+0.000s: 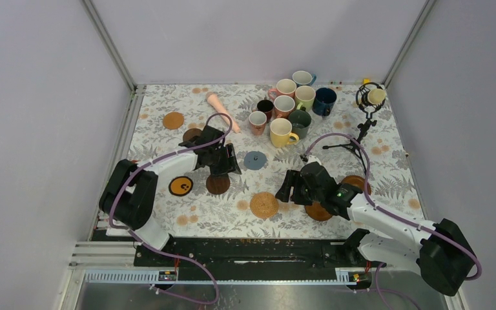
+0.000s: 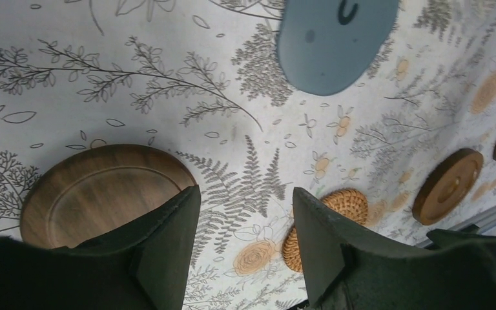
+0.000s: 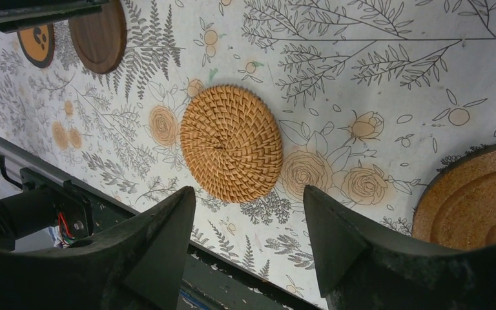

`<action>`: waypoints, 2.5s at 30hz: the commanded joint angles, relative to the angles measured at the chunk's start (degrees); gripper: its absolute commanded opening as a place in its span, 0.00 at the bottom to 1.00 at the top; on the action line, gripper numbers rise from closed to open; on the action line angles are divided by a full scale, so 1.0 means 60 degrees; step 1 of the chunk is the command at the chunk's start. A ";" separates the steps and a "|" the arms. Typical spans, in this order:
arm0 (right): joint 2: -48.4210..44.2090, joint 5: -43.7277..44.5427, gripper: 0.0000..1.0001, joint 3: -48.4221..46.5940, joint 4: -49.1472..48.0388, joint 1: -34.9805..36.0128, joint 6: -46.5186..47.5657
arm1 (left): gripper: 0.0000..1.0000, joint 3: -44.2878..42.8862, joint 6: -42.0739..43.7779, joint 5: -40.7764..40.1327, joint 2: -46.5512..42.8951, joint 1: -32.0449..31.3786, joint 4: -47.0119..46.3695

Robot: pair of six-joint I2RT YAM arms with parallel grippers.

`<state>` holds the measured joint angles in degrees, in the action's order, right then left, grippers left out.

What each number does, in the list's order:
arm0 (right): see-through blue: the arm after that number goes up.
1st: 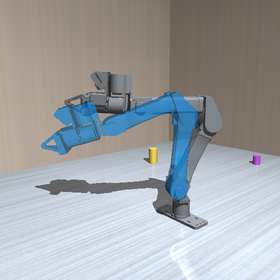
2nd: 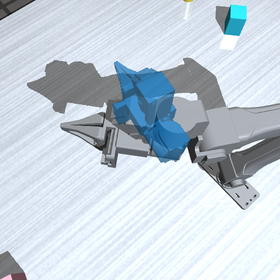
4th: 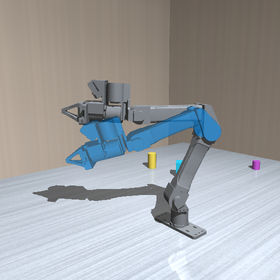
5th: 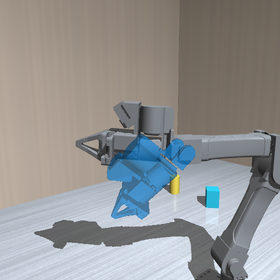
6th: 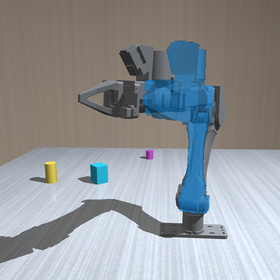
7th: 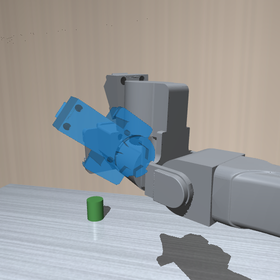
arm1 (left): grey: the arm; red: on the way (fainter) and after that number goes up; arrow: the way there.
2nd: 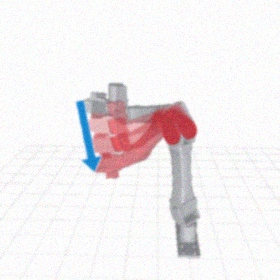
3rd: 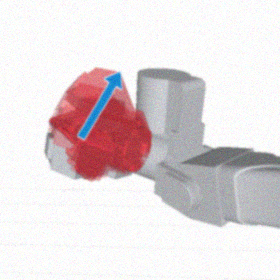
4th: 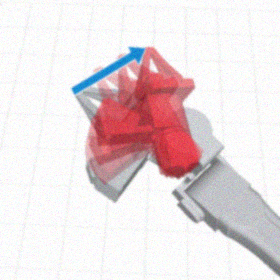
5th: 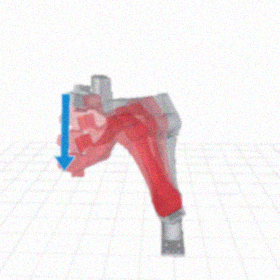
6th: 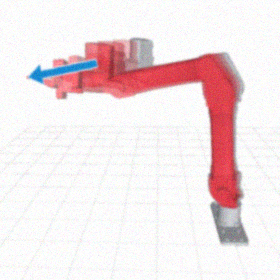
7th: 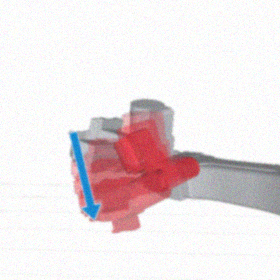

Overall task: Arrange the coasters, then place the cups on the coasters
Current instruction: Move the coaster to the center of the board.

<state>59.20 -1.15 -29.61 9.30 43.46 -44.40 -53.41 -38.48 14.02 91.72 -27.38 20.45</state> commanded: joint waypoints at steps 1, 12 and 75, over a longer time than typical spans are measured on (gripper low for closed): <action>0.0077 -0.0167 0.69 0.0088 -0.0404 0.0137 -0.0057 | 0.55 -0.0315 -0.0047 -0.0676 0.0377 0.0034 0.0065; -0.0080 -0.0116 0.69 -0.0034 -0.0279 0.0135 0.0152 | 0.55 -0.0462 -0.0090 -0.2033 0.0588 0.0099 0.1118; 0.1675 0.0331 0.72 0.0152 -0.1403 0.0847 -0.1334 | 0.57 -0.1192 0.1198 -0.3210 -0.4606 0.0739 0.3594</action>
<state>68.62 -1.04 -29.63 3.27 47.57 -49.21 -51.75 -37.74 -4.03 69.71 -23.18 41.10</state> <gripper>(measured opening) 0.723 0.567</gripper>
